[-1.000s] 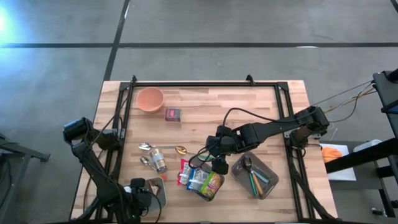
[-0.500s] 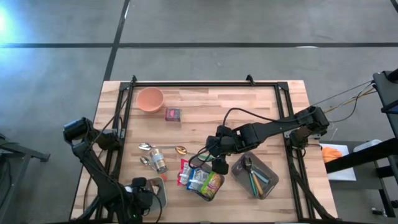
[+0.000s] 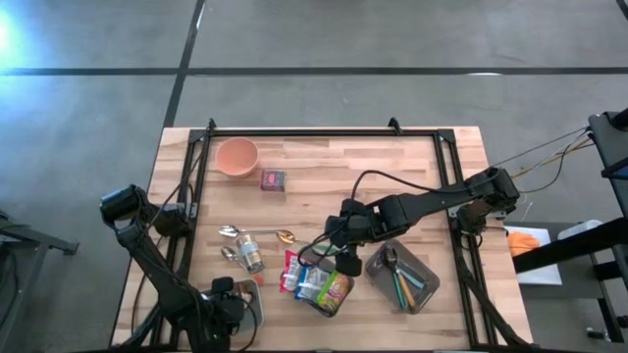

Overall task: Pick & Place Food Item
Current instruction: Put the brown seasoning bottle into the left gray bin

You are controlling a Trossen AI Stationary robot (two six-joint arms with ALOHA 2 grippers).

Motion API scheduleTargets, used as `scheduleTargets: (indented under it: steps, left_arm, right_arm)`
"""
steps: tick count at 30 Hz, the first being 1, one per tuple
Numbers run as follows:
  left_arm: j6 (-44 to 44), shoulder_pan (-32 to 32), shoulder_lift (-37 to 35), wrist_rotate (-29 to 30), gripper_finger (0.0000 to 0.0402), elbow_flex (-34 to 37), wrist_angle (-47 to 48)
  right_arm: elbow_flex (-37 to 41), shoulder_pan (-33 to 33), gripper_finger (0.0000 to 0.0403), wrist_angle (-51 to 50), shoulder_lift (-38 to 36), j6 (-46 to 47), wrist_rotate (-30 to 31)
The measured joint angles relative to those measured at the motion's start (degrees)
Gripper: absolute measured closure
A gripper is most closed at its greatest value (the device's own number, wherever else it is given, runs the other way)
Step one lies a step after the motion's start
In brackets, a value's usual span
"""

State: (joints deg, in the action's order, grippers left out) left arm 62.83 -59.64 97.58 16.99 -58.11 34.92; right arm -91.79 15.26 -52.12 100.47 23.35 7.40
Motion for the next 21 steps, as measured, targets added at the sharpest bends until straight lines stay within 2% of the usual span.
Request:
scheduleTargets:
  steps: [6, 14, 21]
  left_arm:
    - [-1.3, 0.0, 0.0, -0.4, 0.0225, 0.0, 0.0]
    - [-1.5, 0.0, 0.0, -2.0, 0.0175, 0.0, -0.6]
    - [-1.5, 0.0, 0.0, -2.9, 0.0166, 0.0, -0.7]
  right_arm:
    - [0.0, 0.0, 0.0069, 0.0, 0.0, -0.5, 0.0]
    - [0.0, 0.0, 0.0069, 0.0, 0.0, -0.5, -0.1]
    - [0.0, 0.0, 0.0069, 0.0, 0.0, -0.5, -0.3]
